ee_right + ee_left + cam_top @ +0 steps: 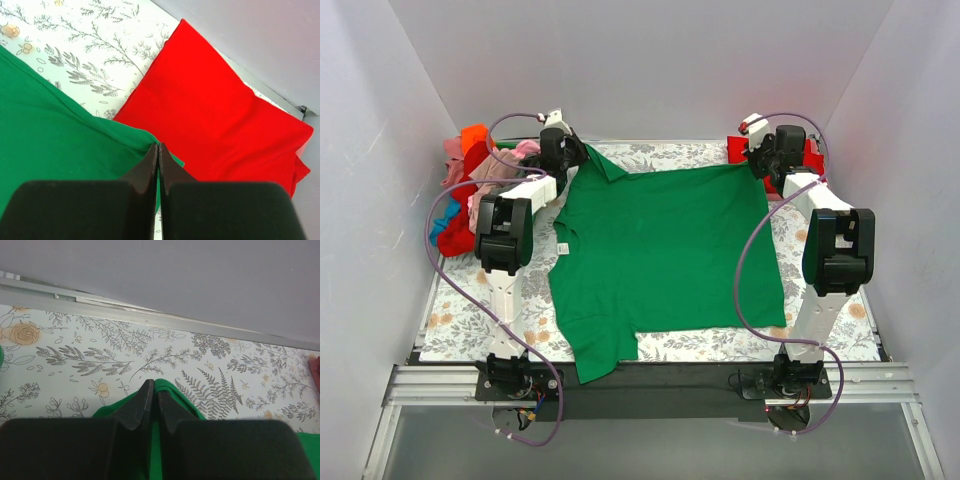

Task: Fold and stack the t-shirts
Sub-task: Flatten the tshirt out, then fold the tshirt

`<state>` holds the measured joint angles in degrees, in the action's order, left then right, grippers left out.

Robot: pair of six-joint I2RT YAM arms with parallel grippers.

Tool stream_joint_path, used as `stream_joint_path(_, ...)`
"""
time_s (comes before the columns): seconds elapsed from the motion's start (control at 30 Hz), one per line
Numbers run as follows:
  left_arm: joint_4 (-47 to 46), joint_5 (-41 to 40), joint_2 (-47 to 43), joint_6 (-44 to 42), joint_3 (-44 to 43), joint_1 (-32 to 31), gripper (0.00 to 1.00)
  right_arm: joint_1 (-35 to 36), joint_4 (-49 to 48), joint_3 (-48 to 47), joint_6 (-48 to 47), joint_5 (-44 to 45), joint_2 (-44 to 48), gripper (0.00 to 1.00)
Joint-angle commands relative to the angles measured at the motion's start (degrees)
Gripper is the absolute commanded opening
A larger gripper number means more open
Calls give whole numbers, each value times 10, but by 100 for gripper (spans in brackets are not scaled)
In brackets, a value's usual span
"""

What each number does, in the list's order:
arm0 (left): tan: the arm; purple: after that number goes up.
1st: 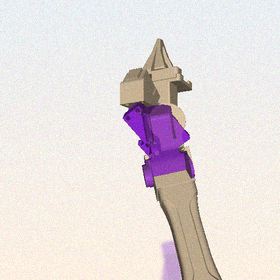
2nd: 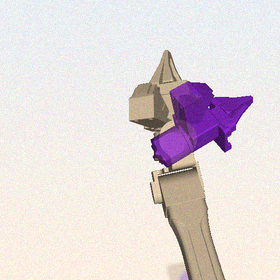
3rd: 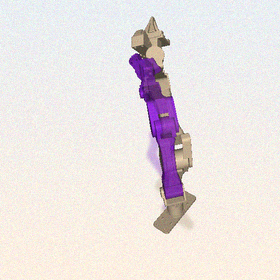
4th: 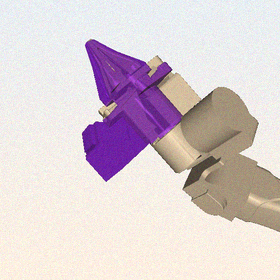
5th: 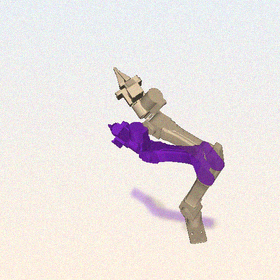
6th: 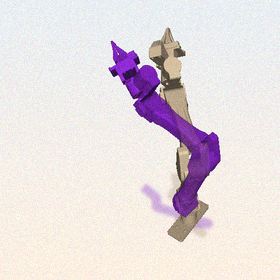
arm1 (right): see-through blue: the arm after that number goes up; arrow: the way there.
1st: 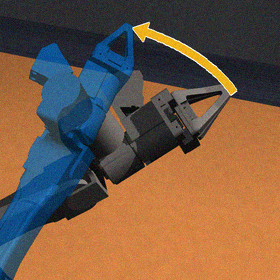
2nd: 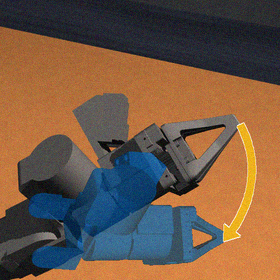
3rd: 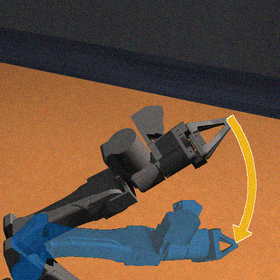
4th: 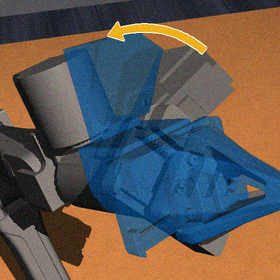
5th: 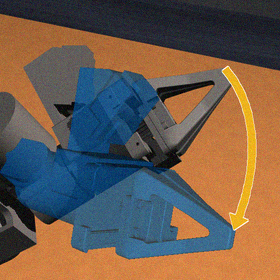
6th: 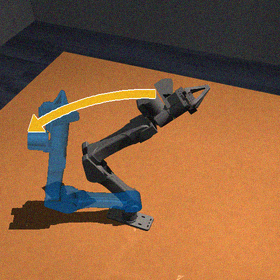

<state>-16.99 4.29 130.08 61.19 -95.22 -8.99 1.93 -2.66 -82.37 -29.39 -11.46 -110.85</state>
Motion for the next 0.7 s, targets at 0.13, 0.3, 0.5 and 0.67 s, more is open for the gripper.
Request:
stream_joint_path(0.13, -11, -3, -16, 4, -22, 4, 0, 0, -3, -31, 11, 10, -2, 1)
stream_joint_path(0.3, -14, 12, -11, 2, -23, 4, 0, 0, -2, -29, 10, 7, -3, 2)
stream_joint_path(0.5, -15, 31, -10, -12, -13, 4, 0, 0, 0, -17, 5, 0, -2, 2)
stream_joint_path(0.67, -16, 42, -9, -24, -9, 4, 0, 0, 2, -10, 0, -2, 2, 2)
